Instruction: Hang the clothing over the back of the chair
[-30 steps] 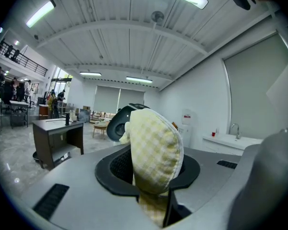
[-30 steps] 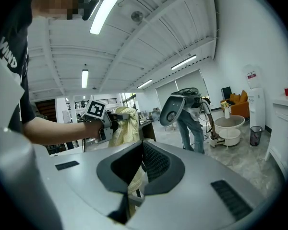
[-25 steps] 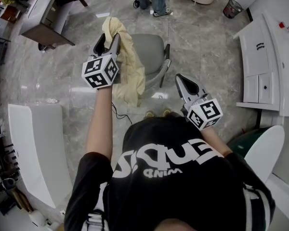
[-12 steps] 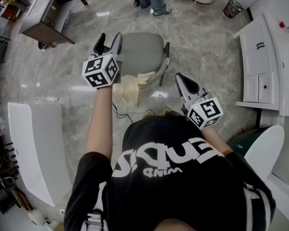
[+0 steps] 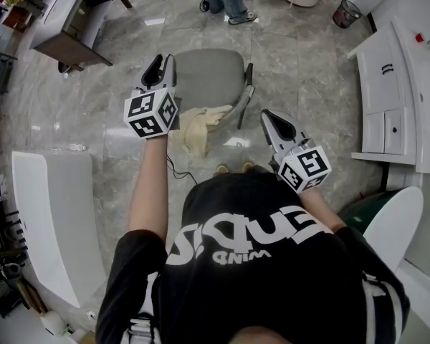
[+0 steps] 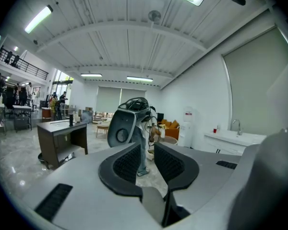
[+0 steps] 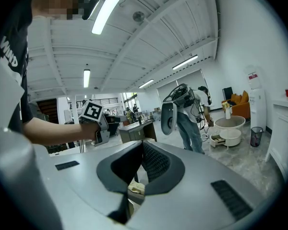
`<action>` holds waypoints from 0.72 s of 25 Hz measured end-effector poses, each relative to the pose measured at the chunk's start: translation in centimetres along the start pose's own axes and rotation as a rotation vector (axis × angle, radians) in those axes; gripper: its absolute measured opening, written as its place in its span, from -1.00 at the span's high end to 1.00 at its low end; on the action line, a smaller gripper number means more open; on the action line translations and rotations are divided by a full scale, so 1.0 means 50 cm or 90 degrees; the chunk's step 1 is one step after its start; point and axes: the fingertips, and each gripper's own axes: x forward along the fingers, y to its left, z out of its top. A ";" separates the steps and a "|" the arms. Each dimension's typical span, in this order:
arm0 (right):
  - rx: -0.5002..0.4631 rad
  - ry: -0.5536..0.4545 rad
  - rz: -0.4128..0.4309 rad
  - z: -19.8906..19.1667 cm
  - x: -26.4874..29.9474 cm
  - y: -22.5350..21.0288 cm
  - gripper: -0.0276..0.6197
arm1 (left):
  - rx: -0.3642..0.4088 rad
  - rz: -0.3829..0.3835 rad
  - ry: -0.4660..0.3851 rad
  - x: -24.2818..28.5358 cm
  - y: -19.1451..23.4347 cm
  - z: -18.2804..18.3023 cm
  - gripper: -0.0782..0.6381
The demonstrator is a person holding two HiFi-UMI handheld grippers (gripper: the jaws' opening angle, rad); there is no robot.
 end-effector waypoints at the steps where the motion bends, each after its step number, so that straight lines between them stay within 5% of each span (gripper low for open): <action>1: -0.001 0.000 0.001 0.000 0.000 0.001 0.87 | -0.002 0.000 0.000 -0.006 0.000 -0.002 0.56; 4: -0.002 -0.001 0.004 0.000 0.003 0.005 0.87 | -0.014 0.000 -0.003 -0.025 -0.003 -0.006 0.73; 18: -0.004 -0.003 0.022 0.001 0.016 0.026 0.87 | -0.078 -0.043 -0.012 -0.183 -0.074 -0.049 0.74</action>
